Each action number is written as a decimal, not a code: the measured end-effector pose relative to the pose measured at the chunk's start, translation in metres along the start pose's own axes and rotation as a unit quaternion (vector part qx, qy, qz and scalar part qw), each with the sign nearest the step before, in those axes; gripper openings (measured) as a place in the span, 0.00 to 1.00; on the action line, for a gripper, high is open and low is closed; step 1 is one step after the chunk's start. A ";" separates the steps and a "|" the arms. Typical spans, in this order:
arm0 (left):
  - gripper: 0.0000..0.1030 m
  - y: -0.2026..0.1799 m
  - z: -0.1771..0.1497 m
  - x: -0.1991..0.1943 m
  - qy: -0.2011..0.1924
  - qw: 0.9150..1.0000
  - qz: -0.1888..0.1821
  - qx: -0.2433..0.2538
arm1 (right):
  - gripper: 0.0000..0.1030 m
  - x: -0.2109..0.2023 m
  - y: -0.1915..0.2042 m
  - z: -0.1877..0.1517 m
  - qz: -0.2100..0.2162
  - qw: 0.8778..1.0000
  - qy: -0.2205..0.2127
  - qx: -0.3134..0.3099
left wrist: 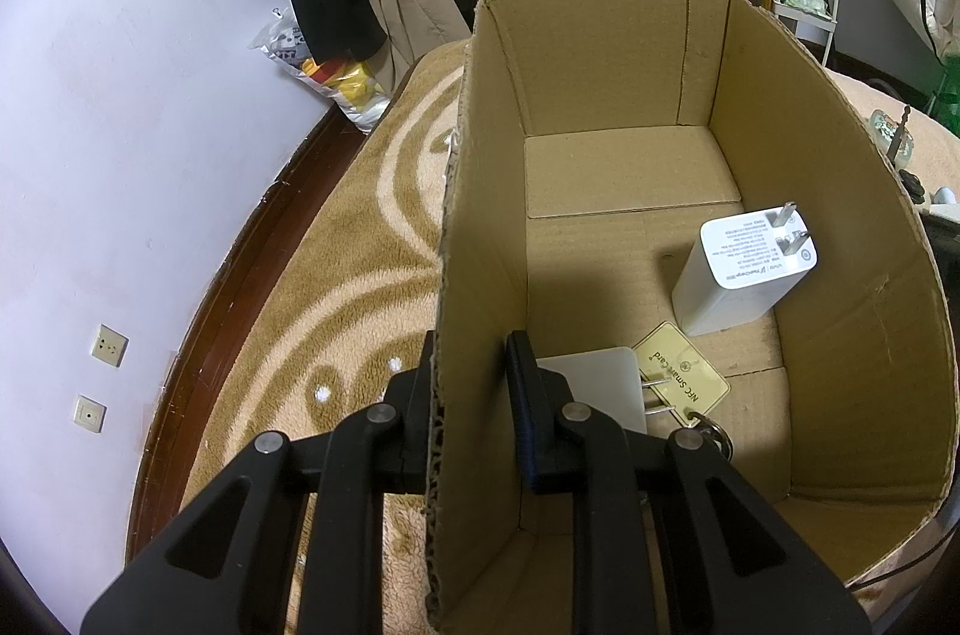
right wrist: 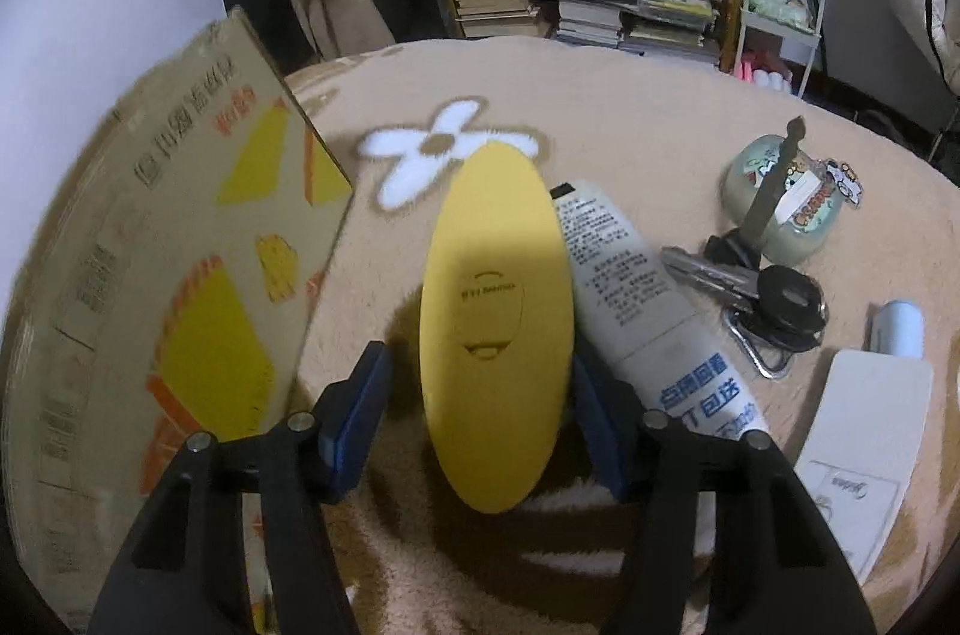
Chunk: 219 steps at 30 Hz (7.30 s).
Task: Organize rigid objects
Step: 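Move the right tool back to the pile and grasp the yellow oval lid, then lift the yellow lid with the right tool and carry it over the box, then open the right tool to drop the yellow lid into the box, then move the right tool back to the pile and grasp the white cream tube, then lift the white tube with the right tool and carry it over the box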
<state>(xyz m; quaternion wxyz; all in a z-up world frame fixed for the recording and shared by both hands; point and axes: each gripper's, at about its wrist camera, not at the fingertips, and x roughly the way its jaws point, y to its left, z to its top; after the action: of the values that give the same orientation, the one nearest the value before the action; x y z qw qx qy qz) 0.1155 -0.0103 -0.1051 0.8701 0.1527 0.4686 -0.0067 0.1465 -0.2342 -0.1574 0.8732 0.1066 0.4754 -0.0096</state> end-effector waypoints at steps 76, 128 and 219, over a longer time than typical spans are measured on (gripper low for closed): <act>0.19 -0.001 0.001 -0.001 -0.001 1.000 0.001 0.003 | 0.05 -0.113 0.103 0.015 0.114 0.987 -0.097 -0.055; 0.20 0.002 0.001 -0.005 -0.002 1.000 0.005 0.007 | 1.00 -0.041 -0.036 0.014 -0.045 0.996 -0.043 0.057; 0.21 -0.001 0.002 0.000 0.000 1.000 0.007 0.011 | 0.42 -0.093 0.027 0.041 0.053 0.991 -0.113 0.040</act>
<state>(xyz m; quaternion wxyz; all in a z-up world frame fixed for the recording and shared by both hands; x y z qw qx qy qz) 0.1170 -0.0114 -0.1040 0.8685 0.1654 0.4672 -0.0062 0.1325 -0.2242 -0.0541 0.9155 0.1648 0.3669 0.0059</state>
